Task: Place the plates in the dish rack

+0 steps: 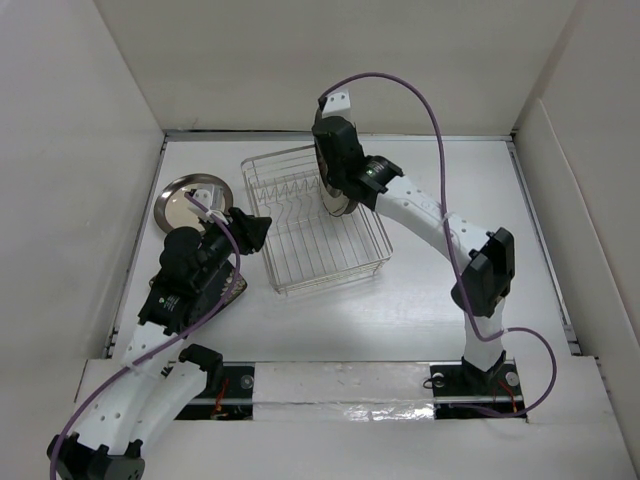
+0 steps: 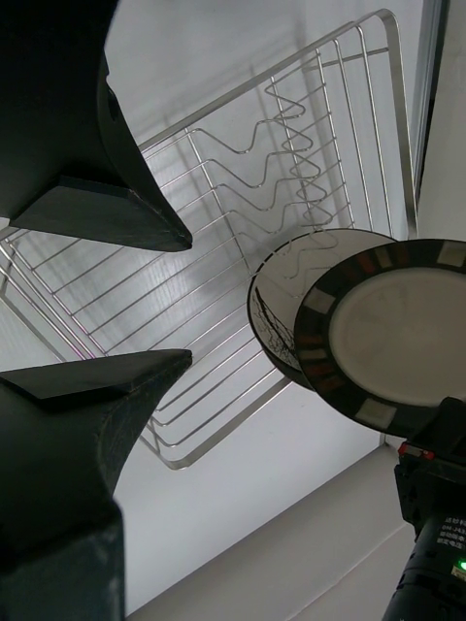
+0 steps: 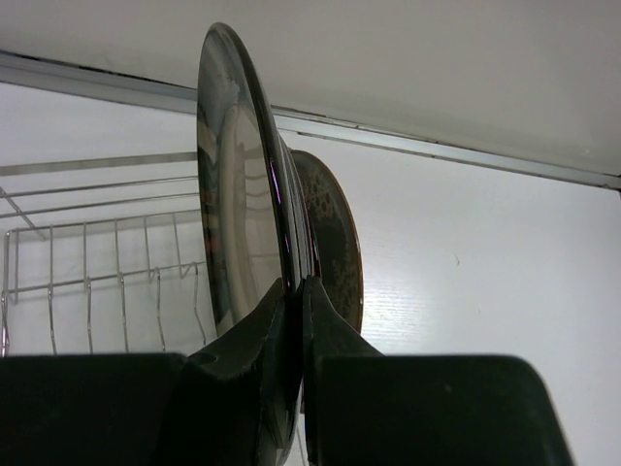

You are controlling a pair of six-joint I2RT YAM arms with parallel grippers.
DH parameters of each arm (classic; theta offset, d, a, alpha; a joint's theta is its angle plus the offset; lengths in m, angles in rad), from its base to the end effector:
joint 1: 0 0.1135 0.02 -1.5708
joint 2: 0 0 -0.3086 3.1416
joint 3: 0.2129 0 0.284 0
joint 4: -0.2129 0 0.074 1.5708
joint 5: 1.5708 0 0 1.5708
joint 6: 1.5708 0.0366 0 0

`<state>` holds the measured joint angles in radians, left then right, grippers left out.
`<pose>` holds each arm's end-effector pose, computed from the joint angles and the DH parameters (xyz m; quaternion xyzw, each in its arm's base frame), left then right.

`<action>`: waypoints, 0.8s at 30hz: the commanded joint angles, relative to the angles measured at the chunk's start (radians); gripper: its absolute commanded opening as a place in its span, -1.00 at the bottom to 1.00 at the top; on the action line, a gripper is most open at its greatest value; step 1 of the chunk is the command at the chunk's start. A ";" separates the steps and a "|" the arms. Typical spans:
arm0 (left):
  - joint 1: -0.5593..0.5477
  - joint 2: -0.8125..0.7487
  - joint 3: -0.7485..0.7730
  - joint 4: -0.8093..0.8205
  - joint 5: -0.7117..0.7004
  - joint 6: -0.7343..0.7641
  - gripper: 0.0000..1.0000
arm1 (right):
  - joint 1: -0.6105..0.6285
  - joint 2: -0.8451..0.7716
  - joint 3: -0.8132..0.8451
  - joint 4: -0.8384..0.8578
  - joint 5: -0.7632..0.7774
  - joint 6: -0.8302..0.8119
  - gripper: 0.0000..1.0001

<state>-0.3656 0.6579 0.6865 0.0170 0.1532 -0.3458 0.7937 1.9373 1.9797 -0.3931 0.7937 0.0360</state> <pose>0.1489 -0.0630 0.3751 0.0622 0.6882 -0.3006 0.6574 0.3685 0.3375 0.4391 -0.0738 0.7842 -0.0770 0.6113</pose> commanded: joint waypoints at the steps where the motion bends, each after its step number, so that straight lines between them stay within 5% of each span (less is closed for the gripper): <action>1: -0.004 -0.003 0.031 0.032 0.015 0.004 -0.17 | 0.009 -0.018 0.001 0.157 0.044 0.041 -1.00; 21: -0.004 0.022 0.031 0.021 -0.046 -0.005 -0.17 | -0.001 0.037 -0.208 0.201 -0.132 0.280 -1.00; 22: -0.004 0.034 0.031 0.017 -0.058 -0.009 -0.17 | -0.001 0.035 -0.222 0.206 -0.142 0.289 -0.98; 24: -0.004 0.040 0.036 0.008 -0.075 -0.016 -0.17 | -0.001 0.028 -0.234 0.215 -0.139 0.307 -0.62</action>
<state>-0.3656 0.6872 0.6865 0.0135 0.1173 -0.3504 0.7780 1.9831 1.7653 -0.2771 0.6971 0.2455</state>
